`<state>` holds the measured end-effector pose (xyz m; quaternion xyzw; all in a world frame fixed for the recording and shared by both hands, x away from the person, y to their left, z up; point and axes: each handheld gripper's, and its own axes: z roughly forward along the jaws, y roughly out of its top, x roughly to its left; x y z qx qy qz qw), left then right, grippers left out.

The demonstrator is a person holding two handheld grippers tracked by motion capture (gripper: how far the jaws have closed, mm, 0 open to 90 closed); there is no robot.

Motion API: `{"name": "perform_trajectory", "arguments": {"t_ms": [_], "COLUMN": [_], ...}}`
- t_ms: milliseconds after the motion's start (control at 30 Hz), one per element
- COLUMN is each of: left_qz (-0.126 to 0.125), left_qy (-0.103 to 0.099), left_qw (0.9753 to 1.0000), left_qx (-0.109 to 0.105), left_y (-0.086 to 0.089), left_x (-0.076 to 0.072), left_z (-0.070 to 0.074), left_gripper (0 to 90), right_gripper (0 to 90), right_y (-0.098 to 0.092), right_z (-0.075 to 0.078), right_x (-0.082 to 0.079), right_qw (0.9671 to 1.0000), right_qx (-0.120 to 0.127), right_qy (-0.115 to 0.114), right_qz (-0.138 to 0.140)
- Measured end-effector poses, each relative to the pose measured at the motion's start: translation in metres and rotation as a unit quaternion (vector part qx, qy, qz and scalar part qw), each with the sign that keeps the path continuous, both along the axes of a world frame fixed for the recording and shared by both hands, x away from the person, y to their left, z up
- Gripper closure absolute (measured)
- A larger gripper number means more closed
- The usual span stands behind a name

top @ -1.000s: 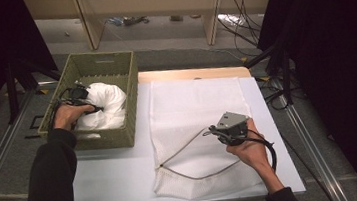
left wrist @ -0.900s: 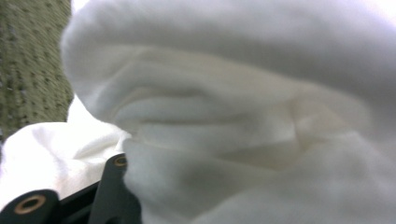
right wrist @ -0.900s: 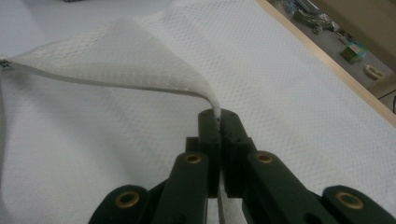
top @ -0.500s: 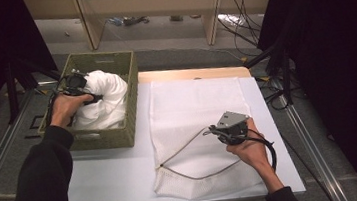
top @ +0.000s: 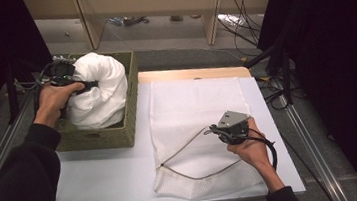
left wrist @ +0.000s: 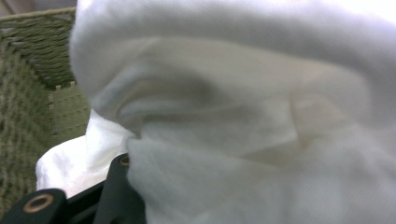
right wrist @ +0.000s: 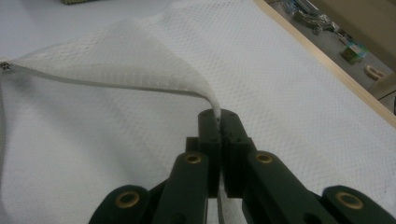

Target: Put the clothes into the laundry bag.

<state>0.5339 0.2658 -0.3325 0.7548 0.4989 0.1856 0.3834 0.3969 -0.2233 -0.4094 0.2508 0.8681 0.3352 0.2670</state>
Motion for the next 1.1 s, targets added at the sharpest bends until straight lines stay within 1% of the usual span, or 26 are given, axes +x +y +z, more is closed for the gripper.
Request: {"name": "perform_trajectory", "arguments": {"t_ms": [33, 67, 100, 133, 200, 233, 267, 300, 333, 367, 400, 433, 467, 567, 633, 667, 700, 767, 800, 833, 867, 900, 933, 967, 1033, 1100], "left_qz": [-0.002, -0.002, -0.011, -0.011, -0.018, -0.021, -0.022, -0.028, -0.033, -0.044, -0.044, -0.045, -0.051, -0.077, -0.093, -0.102, -0.113, -0.139, -0.152, -0.157, -0.168, -0.180, -0.185, -0.193, -0.199, -0.208], "left_qy": [-0.005, -0.005, -0.014, -0.014, -0.026, -0.030, -0.036, -0.042, -0.044, -0.052, -0.052, -0.059, -0.063, -0.071, -0.076, -0.078, -0.077, -0.087, -0.083, -0.084, -0.087, -0.086, -0.085, -0.085, -0.080, -0.080], "left_qw": [0.9999, 0.9999, 0.9997, 0.9997, 0.9993, 0.9990, 0.9987, 0.9980, 0.9976, 0.9961, 0.9961, 0.9953, 0.9948, 0.9928, 0.9901, 0.9885, 0.9874, 0.9829, 0.9809, 0.9800, 0.9775, 0.9749, 0.9742, 0.9723, 0.9709, 0.9684], "left_qx": [-0.015, -0.015, -0.017, -0.017, -0.021, -0.026, -0.030, -0.037, -0.042, -0.056, -0.056, -0.063, -0.062, -0.059, -0.073, -0.079, -0.079, -0.084, -0.089, -0.089, -0.093, -0.099, -0.098, -0.102, -0.107, -0.113], "left_y": [0.000, 0.000, -0.001, -0.001, -0.002, -0.002, -0.003, -0.003, -0.003, -0.005, -0.005, -0.009, -0.013, -0.023, -0.031, -0.037, -0.039, -0.048, -0.052, -0.056, -0.060, -0.066, -0.069, -0.075, -0.080, -0.085], "left_x": [-0.005, -0.005, -0.012, -0.012, -0.018, -0.022, -0.024, -0.028, -0.031, -0.039, -0.039, -0.046, -0.052, -0.066, -0.075, -0.081, -0.085, -0.095, -0.100, -0.104, -0.109, -0.115, -0.120, -0.125, -0.129, -0.133], "left_z": [0.009, 0.009, 0.018, 0.018, 0.028, 0.034, 0.037, 0.042, 0.046, 0.054, 0.054, 0.059, 0.063, 0.074, 0.079, 0.082, 0.084, 0.087, 0.089, 0.089, 0.088, 0.087, 0.086, 0.084, 0.080, 0.075], "left_gripper": [51.8, 51.8, 51.8, 51.8, 51.7, 51.7, 51.7, 51.7, 51.7, 51.7, 51.7, 51.7, 51.7, 51.6, 51.5, 51.6, 51.5, 51.5, 51.5, 51.5, 51.5, 51.4, 51.4, 51.4, 51.4, 51.4], "right_gripper": [89.6, 89.6, 89.6, 89.6, 89.6, 89.6, 89.6, 89.6, 89.6, 89.6, 89.6, 89.6, 89.6, 89.6, 89.6, 89.6, 89.6, 89.6, 89.6, 89.6, 89.6, 89.6, 89.6, 89.6, 89.6, 89.6], "right_y": [0.000, 0.000, 0.000, 0.000, 0.001, 0.000, 0.000, 0.001, 0.000, 0.000, 0.000, 0.000, 0.000, 0.000, 0.000, -0.001, 0.000, -0.001, -0.002, -0.002, -0.002, -0.002, -0.002, -0.003, -0.003, -0.004], "right_z": [0.000, 0.000, 0.000, 0.000, -0.001, 0.000, 0.000, -0.001, 0.000, 0.000, 0.000, 0.000, 0.000, 0.000, 0.000, 0.000, 0.001, 0.002, 0.002, 0.003, 0.002, 0.003, 0.003, 0.003, 0.004, 0.005], "right_x": [0.000, 0.000, 0.000, 0.000, -0.001, 0.000, 0.002, 0.000, 0.000, 0.000, 0.000, 0.000, 0.000, 0.000, 0.000, 0.002, 0.000, 0.002, 0.002, 0.002, 0.002, 0.002, 0.002, 0.005, 0.005, 0.005], "right_qw": [1.0000, 1.0000, 1.0000, 1.0000, 1.0000, 1.0000, 0.9998, 1.0000, 1.0000, 1.0000, 1.0000, 1.0000, 1.0000, 1.0000, 1.0000, 0.9999, 1.0000, 1.0000, 0.9999, 0.9999, 1.0000, 1.0000, 1.0000, 0.9999, 0.9999, 0.9999], "right_qx": [0.001, 0.001, 0.001, 0.001, 0.003, -0.002, -0.010, -0.001, -0.002, -0.001, -0.001, -0.001, -0.002, 0.000, 0.001, -0.003, 0.001, -0.002, -0.003, 0.000, 0.002, 0.005, 0.005, 0.001, 0.011, 0.013], "right_qy": [-0.001, 0.000, 0.000, 0.000, 0.001, -0.002, -0.014, 0.001, 0.002, 0.000, 0.000, 0.001, -0.005, -0.002, -0.002, -0.012, 0.000, -0.004, -0.009, -0.009, -0.003, -0.002, -0.002, -0.010, -0.002, -0.003], "right_qz": [-0.001, -0.001, 0.000, 0.000, -0.006, -0.004, 0.009, 0.000, 0.000, 0.001, 0.001, 0.000, -0.003, -0.005, -0.006, 0.006, -0.005, 0.004, 0.005, -0.005, 0.001, -0.007, -0.007, 0.005, -0.003, -0.008]}}
